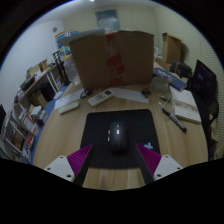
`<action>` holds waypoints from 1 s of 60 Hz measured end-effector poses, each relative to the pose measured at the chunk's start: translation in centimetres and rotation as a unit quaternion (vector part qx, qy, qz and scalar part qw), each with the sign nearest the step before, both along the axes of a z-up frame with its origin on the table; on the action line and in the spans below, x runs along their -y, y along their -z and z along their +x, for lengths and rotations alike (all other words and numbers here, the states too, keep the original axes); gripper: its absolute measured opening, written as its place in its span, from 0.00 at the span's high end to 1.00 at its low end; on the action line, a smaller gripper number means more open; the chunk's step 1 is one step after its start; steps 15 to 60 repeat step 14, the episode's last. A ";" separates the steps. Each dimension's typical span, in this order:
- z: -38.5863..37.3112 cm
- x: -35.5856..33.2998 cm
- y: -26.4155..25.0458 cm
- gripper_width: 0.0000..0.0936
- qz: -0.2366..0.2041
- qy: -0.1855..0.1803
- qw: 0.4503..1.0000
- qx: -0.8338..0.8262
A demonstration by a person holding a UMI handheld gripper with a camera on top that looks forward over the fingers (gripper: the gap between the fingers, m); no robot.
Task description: Arrange mouse
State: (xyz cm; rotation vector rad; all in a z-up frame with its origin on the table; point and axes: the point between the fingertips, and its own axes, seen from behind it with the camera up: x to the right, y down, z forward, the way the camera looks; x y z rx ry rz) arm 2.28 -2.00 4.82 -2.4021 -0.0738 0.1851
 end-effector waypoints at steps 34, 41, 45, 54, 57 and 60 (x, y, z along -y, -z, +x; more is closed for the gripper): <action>4.2 9.0 -7.9 0.10 0.027 0.081 0.996 -0.004; 4.2 9.0 -7.9 0.10 0.027 0.081 0.996 -0.004; 4.2 9.0 -7.9 0.10 0.027 0.081 0.996 -0.004; 4.2 9.0 -7.9 0.10 0.027 0.081 0.996 -0.004; 4.2 9.0 -7.9 0.10 0.027 0.081 0.996 -0.004; 4.2 9.0 -7.9 0.10 0.027 0.081 0.996 -0.004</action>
